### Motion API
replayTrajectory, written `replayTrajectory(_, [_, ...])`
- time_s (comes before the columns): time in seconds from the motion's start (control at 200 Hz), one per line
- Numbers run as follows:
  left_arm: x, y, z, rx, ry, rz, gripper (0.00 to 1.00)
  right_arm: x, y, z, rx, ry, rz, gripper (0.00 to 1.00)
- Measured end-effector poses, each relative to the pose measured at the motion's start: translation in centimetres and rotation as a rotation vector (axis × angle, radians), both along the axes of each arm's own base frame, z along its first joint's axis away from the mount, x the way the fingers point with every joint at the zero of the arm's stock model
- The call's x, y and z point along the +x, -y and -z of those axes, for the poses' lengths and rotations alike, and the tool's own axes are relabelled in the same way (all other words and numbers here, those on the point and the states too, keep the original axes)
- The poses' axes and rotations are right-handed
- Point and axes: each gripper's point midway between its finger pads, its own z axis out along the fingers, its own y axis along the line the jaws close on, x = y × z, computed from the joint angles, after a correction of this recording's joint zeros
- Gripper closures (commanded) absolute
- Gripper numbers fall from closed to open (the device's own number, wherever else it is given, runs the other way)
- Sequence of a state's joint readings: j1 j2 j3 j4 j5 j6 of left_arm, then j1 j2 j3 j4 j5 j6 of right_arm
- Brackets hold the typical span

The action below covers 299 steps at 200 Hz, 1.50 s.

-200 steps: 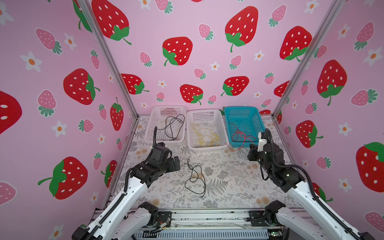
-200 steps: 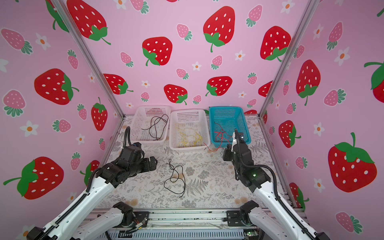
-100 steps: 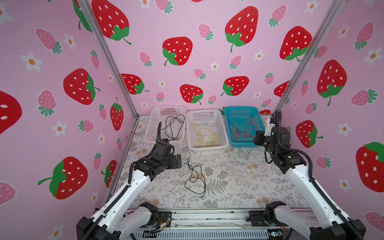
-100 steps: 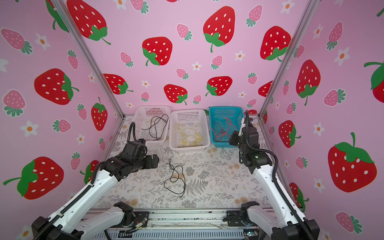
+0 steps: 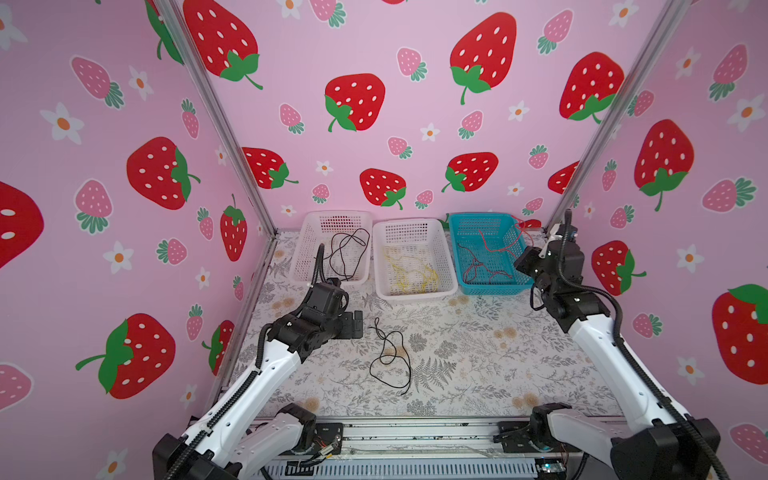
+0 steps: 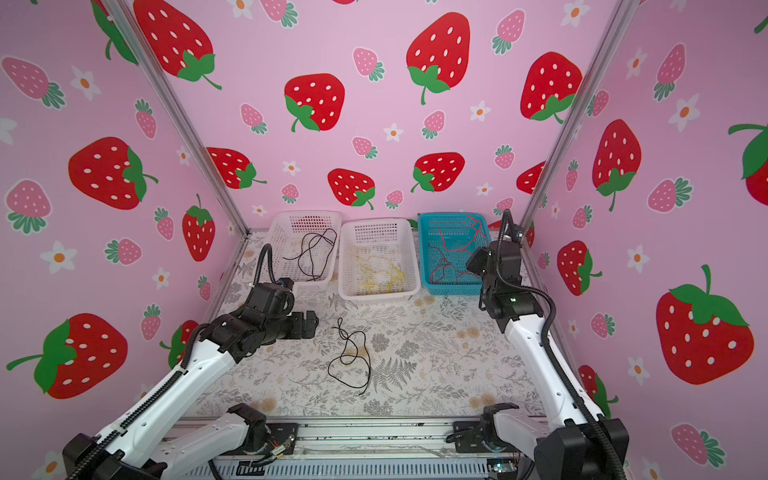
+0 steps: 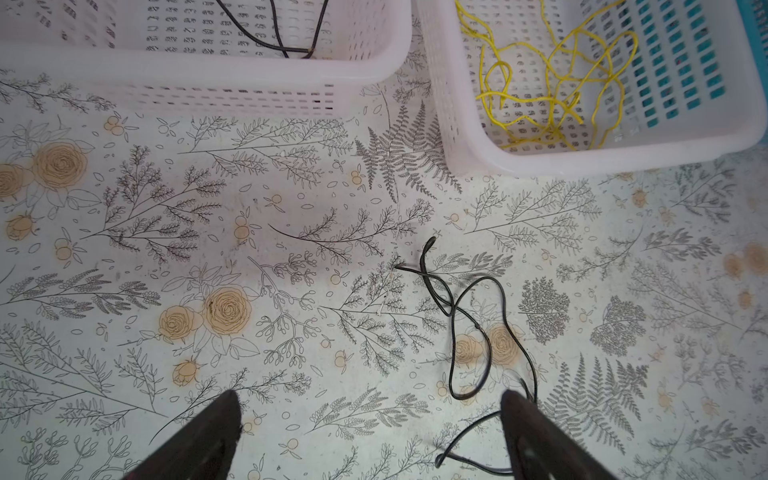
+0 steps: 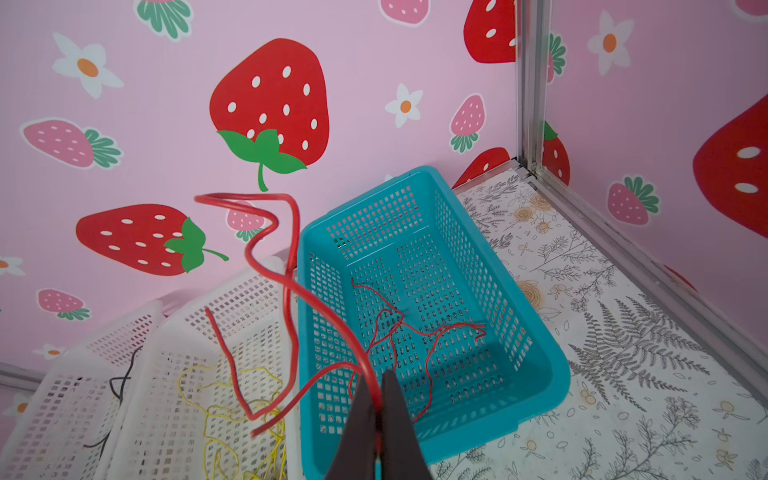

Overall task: Untangle the cables
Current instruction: 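Lower the right gripper into the teal basket and open it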

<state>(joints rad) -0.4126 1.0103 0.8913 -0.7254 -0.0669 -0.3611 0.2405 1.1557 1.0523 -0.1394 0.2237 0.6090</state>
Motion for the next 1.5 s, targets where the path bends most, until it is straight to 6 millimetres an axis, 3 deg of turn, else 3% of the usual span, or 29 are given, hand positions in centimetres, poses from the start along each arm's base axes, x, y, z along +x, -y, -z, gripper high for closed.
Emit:
replayTrajectory(0.46, [-0.4, 0.2, 0.0, -0.002, -0.009, 0.013, 0.01, 6.2, 1.5, 5.2, 0.02, -0.137, 0.08, 1.0])
replayTrajectory(0.75, [-0.5, 0.3, 0.0, -0.002, -0.008, 0.021, 0.01, 8.9, 2.6, 8.7, -0.013, -0.211, 0.12, 1.0])
replayTrajectory(1.0, [-0.6, 0.5, 0.0, -0.002, -0.008, 0.025, 0.01, 9.7, 3.0, 12.6, -0.034, -0.295, 0.126, 1.0])
replayTrajectory(1.496, [-0.6, 0.5, 0.0, -0.001, -0.009, 0.026, 0.01, 10.3, 2.2, 16.6, -0.028, -0.376, 0.091, 1.0])
